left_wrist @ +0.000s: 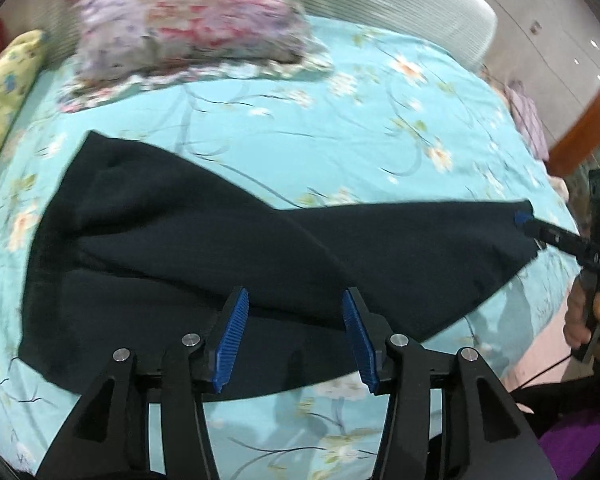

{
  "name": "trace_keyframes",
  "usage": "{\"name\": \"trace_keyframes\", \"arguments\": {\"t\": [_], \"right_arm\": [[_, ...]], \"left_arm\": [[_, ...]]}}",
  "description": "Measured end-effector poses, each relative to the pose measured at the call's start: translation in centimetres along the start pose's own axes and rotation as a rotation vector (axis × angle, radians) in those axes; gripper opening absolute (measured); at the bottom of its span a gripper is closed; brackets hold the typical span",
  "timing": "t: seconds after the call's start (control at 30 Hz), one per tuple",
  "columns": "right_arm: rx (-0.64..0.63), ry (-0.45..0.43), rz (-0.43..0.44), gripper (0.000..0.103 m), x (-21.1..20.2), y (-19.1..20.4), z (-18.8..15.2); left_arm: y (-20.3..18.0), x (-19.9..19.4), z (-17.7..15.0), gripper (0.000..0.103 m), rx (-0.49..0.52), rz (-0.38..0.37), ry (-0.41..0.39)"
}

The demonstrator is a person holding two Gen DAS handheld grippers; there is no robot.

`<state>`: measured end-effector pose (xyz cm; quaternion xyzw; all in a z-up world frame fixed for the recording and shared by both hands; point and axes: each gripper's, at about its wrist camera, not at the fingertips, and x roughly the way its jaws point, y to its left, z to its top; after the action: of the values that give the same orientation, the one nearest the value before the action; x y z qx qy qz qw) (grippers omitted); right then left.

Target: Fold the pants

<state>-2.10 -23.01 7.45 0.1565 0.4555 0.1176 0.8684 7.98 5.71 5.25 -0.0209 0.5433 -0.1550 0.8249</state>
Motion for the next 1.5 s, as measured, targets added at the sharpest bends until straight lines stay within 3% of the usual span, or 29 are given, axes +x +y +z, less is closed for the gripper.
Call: {"name": "trace_keyframes", "arguments": {"t": [0.43, 0.83, 1.0, 1.33, 1.4, 1.47, 1.5], "right_arm": [[-0.079, 0.112, 0.11, 0.055, 7.1, 6.9, 1.8], [-0.14, 0.221, 0.149, 0.055, 13.6, 11.7, 3.4], [-0.154, 0.258, 0.155, 0.055, 15.7, 12.7, 4.3], [-0.1, 0.314, 0.178, 0.055, 19.9, 13.0, 5.8], [-0.09, 0.318, 0.191, 0.055, 20.5, 13.1, 6.0], [-0.094, 0.323, 0.205, 0.053, 20.8, 13.3, 6.1], [-0.103, 0.325, 0.216, 0.044, 20.9, 13.5, 6.1]], "left_arm": [[8.1, -2.4, 1.4, 0.055, -0.148, 0.103, -0.062], [14.6, -1.5, 5.7, 0.063, -0.164, 0.139, -0.052], [16.3, -0.3, 7.3, 0.065, -0.127, 0.114, -0.025], [18.8, 4.4, 10.3, 0.064, -0.066, -0.078, 0.092], [19.0, 5.0, 10.4, 0.057, -0.066, -0.112, 0.106], [19.0, 5.3, 10.3, 0.038, -0.06, -0.118, 0.114], [19.0, 5.4, 10.2, 0.024, -0.055, -0.113, 0.117]]}}
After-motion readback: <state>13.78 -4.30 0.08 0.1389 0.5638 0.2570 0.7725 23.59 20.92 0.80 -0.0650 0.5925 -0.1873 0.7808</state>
